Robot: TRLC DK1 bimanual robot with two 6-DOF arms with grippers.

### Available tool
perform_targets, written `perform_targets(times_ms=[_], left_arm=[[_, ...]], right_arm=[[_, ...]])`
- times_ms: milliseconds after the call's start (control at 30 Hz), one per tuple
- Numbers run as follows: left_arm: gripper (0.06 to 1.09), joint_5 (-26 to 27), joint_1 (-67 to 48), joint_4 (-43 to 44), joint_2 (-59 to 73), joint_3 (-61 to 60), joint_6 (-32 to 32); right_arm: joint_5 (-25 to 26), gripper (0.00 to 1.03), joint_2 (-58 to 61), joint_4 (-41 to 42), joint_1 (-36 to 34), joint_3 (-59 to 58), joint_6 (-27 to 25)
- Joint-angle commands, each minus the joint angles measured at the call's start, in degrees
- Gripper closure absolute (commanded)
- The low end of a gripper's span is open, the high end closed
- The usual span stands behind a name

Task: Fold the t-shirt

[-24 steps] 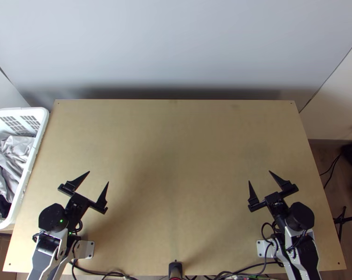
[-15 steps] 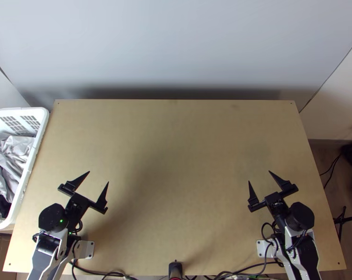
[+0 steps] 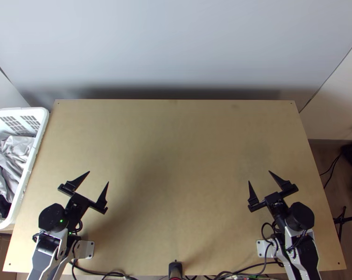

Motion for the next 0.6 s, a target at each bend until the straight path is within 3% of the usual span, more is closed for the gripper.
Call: perform_targets(times_ms=[0,67,133,567], left_arm=[[0.1,0.0,0.0,0.0,0.0,0.0,0.0],[0.11,1.5,-0.3,0.0,0.0,0.0,-0.6],[0.1,7.0,-2.0,-0.8,-0.1,0.0,-0.6],[0.1,7.5,-2.9,-1.0,0.0,0.0,-0.1]], right_arm=[[0.1,0.05,0.0,0.0,0.0,0.0,0.0],[-0.6,0.05,0.0,-0.1,0.3,0.0,0.0],[-1.4,0.05,0.0,-0.3,1.3,0.0,0.0],[-1.5,0.05,0.0,-0.3,1.7,0.0,0.0]])
